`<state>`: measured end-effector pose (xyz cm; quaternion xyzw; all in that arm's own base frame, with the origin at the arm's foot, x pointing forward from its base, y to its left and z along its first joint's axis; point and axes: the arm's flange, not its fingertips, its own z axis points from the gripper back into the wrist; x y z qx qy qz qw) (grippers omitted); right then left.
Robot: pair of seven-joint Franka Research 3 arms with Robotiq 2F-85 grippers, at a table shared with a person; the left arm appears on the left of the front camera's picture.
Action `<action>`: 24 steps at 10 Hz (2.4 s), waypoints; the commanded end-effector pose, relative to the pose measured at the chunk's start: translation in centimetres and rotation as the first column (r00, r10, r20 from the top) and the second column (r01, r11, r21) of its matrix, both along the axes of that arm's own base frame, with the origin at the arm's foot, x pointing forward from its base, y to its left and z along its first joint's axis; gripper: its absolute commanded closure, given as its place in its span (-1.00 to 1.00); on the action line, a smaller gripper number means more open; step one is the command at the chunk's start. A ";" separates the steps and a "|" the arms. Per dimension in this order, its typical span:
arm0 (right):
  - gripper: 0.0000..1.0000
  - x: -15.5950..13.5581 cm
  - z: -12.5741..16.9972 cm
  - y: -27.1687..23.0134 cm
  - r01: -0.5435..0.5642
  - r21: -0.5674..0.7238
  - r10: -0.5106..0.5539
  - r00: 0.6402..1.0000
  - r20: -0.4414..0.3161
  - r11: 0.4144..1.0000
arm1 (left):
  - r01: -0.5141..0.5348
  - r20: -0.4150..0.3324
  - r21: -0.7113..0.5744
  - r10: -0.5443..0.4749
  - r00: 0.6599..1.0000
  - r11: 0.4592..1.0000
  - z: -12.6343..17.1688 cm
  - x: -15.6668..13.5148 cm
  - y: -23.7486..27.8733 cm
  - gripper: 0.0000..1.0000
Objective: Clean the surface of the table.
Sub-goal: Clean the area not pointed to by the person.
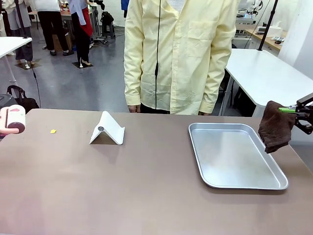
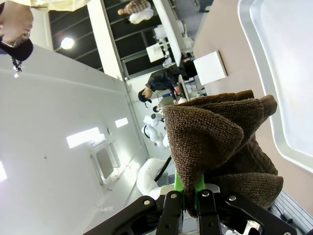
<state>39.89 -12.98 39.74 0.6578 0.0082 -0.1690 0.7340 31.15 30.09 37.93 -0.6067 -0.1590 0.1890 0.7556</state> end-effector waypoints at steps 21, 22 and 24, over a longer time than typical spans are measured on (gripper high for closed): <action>0.83 -0.1 0.4 -0.1 0.000 0.021 0.000 1.000 0.012 1.000 | 0.197 -0.238 0.369 -0.113 0.965 0.908 -8.0 24.1 -0.3 0.57; 0.83 -0.1 0.4 -0.1 0.000 0.021 0.000 1.000 0.012 1.000 | 0.222 -0.250 0.372 -0.133 0.959 0.901 -8.0 24.6 -1.5 0.57; 0.83 -0.1 0.4 -0.1 0.000 0.021 0.000 1.000 0.012 1.000 | 0.274 -0.263 0.392 -0.178 0.948 0.878 -8.0 25.6 -4.2 0.57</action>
